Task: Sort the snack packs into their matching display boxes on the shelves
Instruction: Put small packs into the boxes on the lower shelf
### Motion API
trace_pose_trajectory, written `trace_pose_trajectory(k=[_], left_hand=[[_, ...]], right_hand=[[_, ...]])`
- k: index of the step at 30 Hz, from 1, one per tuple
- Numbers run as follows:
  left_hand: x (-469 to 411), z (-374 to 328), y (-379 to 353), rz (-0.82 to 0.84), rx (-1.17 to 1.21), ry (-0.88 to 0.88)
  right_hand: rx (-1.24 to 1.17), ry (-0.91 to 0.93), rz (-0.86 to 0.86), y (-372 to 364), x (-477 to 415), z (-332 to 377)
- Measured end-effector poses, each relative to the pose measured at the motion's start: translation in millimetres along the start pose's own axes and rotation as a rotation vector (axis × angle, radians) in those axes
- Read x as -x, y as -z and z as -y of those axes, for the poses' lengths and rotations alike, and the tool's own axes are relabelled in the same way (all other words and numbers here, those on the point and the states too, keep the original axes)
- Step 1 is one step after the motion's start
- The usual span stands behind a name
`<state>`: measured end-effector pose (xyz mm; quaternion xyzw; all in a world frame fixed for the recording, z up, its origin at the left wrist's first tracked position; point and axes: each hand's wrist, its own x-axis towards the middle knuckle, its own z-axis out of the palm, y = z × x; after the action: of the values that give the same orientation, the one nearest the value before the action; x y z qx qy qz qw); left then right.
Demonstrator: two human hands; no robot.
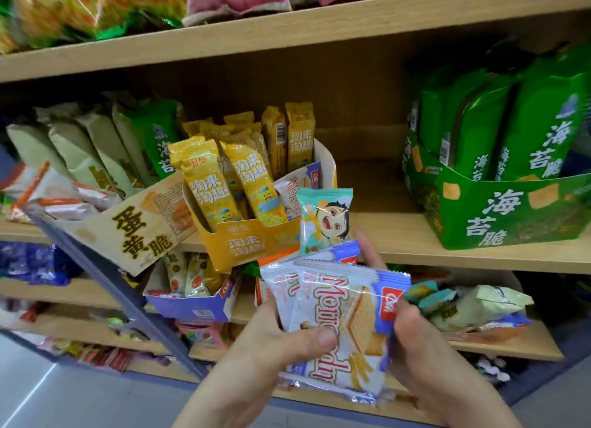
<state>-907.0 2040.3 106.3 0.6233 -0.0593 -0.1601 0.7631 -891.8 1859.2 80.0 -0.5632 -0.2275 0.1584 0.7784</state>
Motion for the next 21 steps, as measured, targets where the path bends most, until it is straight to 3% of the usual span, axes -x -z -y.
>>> trace_pose_trajectory(k=[3, 6, 9, 13, 15, 18, 21], left_hand=[[6, 1, 3, 0.004, 0.047, 0.012], [9, 13, 3, -0.043, 0.160, 0.055], [12, 17, 6, -0.113, 0.301, 0.076], [21, 10, 16, -0.115, 0.284, 0.038], [24, 8, 23, -0.126, 0.263, 0.035], [31, 1, 30, -0.118, 0.204, 0.041], [37, -5, 41, -0.097, 0.201, 0.075]], right_hand=[[-0.162, -0.046, -0.073, -2, -4, 8], [0.051, -0.069, -0.272, -13, -12, 12], [0.149, -0.078, -0.280, -14, -20, 25], [0.853, 0.235, -0.377, 2, -66, 72], [1.302, 0.335, -0.277, -2, -107, 94], [1.869, 0.269, -0.065, -10, -173, 103], [2.016, 0.015, 0.042, -16, -212, 91]])
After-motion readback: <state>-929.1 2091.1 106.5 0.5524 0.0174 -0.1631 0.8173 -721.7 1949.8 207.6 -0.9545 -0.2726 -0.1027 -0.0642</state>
